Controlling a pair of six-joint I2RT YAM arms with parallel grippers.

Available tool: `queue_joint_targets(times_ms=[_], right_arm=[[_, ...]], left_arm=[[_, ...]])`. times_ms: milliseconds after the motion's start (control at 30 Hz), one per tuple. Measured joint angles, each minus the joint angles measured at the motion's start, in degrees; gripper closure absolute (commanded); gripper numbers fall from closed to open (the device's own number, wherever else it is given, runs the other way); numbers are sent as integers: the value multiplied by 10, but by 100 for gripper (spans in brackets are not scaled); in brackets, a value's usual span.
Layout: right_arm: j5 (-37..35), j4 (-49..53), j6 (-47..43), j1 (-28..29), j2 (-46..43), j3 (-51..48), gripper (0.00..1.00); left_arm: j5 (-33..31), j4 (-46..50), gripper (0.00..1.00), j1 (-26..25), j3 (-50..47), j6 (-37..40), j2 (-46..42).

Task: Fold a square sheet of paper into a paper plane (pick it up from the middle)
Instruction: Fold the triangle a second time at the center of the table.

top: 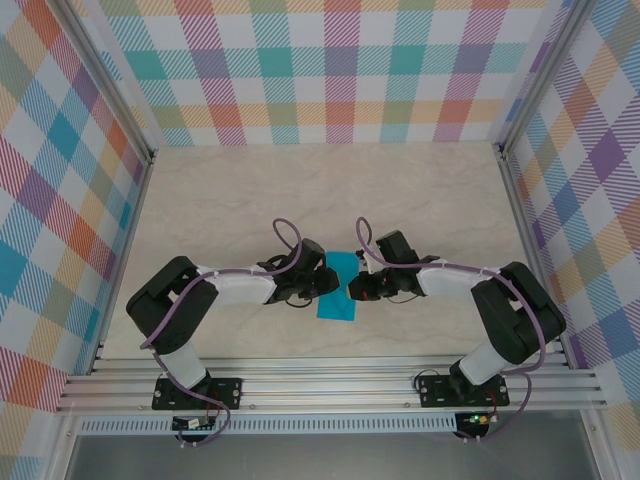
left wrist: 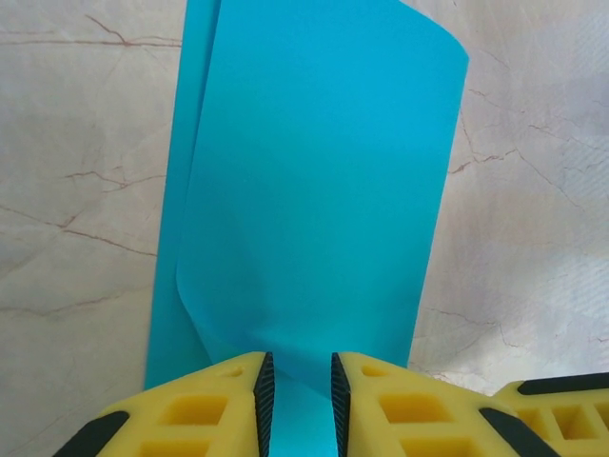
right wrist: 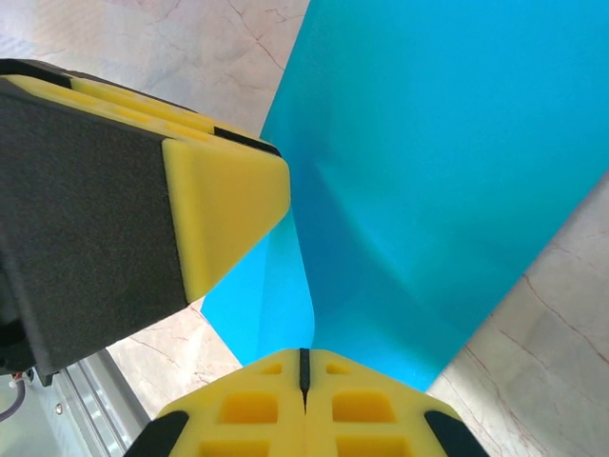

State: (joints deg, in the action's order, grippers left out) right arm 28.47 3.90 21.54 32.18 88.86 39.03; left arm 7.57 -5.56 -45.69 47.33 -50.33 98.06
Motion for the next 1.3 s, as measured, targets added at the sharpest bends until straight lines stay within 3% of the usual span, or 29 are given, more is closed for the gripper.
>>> queue_joint_targets(times_ms=[500, 1300], right_arm=[[-10, 20, -13, -2, -12, 9, 98], [-8, 34, -34, -14, 30, 44, 95]], left_arm=[[-4, 9, 66, 0, 0, 0, -19], [-24, 16, 66, 0, -21, 1, -69]])
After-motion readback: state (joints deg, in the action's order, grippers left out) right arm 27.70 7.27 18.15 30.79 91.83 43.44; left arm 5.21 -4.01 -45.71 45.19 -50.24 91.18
